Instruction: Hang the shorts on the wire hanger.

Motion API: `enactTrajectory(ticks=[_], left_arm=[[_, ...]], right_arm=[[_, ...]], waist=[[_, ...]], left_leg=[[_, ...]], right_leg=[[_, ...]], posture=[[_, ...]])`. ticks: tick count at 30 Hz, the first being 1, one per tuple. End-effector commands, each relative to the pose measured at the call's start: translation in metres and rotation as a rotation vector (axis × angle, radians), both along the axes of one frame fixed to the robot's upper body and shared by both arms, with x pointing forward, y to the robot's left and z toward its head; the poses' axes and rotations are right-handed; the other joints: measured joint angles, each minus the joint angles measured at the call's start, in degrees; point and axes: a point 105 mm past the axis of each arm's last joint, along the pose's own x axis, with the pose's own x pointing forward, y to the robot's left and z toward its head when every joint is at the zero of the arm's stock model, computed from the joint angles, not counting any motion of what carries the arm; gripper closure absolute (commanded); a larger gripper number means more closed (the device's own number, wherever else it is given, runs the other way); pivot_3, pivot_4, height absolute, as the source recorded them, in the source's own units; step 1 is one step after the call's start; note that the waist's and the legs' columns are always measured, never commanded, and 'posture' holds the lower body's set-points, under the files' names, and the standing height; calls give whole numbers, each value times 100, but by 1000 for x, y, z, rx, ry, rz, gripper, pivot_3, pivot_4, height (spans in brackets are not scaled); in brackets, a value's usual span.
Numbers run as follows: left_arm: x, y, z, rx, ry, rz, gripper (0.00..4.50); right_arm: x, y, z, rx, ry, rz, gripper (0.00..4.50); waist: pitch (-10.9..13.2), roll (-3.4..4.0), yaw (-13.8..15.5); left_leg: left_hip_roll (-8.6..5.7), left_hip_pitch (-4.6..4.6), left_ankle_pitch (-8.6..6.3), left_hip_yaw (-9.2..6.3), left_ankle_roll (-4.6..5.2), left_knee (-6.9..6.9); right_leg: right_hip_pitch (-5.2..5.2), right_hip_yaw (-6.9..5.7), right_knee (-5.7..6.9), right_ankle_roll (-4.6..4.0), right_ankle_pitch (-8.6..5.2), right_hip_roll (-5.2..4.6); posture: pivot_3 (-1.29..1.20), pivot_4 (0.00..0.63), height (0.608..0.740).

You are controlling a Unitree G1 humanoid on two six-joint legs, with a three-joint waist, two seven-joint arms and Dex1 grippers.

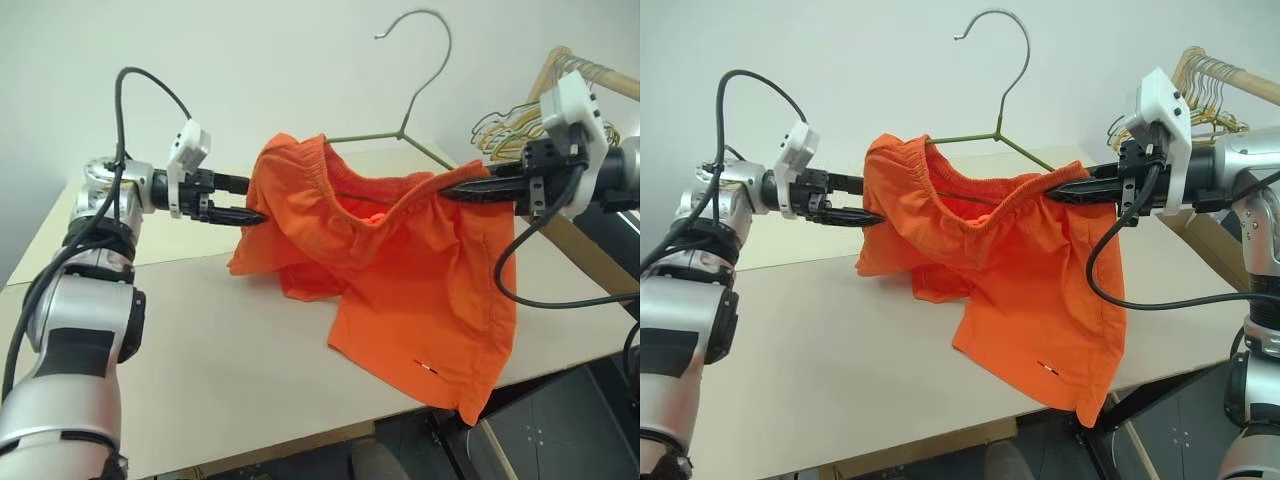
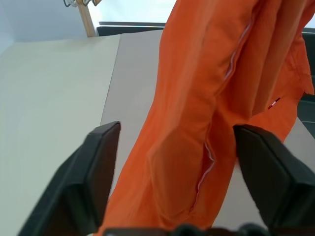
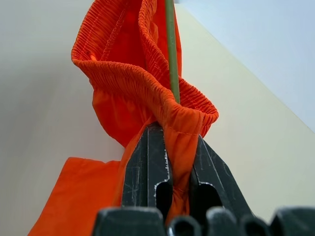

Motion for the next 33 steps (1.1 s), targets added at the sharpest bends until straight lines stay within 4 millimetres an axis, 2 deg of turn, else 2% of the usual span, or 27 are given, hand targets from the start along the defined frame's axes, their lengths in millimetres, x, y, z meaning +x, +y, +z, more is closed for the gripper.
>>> enactTrajectory(ticks=[1,9,18,28,33], left_arm=[[-3,-4,12,-37,-34,-31,1812],[-7,-3,10,-33,-31,-51,4420],[-10,15,9,7,-33,-14,4500],[-8,27,5,10,-37,39,4500],[-6,29,-4,20,-52,53,4500]], right_arm=[[-5,4,10,-1,-50,21,4483],[-6,6,4,1,-33,24,4483],[-1,-3,-3,22,-12,-22,4483],[5,-5,-11,31,6,-38,4483],[4,-3,-14,39,10,-30,4483]], waist=[[0,0,-5],[0,0,-9],[0,1,-4],[0,0,-2],[0,1,-1]], left_leg=[[0,0,0,0,0,0],[-1,0,0,1,-1,-1],[-1,1,1,1,-2,-1],[-4,1,2,1,-2,1],[-5,1,2,1,-2,1]], right_leg=[[0,3,0,0,0,1],[-1,30,0,7,-4,4],[-2,33,0,9,-6,8],[0,33,-1,13,-8,9],[1,31,-1,15,-9,10]], posture=[[-305,0,740],[-306,0,740],[-295,0,740],[-290,0,740],[-289,0,740]])
